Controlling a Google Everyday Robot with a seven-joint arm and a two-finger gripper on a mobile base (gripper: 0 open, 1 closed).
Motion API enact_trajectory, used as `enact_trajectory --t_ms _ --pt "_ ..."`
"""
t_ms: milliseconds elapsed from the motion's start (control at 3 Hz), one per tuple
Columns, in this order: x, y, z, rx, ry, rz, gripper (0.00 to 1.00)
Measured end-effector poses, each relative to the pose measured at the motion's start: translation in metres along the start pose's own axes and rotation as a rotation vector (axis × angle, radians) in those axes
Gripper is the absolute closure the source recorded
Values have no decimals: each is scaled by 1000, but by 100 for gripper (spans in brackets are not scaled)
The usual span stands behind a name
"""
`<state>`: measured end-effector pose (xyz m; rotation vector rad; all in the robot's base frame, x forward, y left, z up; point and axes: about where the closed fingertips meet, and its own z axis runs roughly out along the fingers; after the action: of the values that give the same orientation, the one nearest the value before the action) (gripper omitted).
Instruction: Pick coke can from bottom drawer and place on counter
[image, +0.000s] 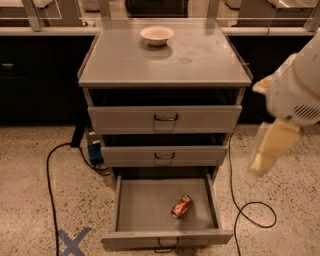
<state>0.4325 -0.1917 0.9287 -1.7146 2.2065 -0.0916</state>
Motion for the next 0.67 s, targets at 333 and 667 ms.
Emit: enact_trajectory --t_ms 333,667 --pt "-12 25 68 -15 -6 -23 0" --pt "-3 55 151 -66 23 -21 0"
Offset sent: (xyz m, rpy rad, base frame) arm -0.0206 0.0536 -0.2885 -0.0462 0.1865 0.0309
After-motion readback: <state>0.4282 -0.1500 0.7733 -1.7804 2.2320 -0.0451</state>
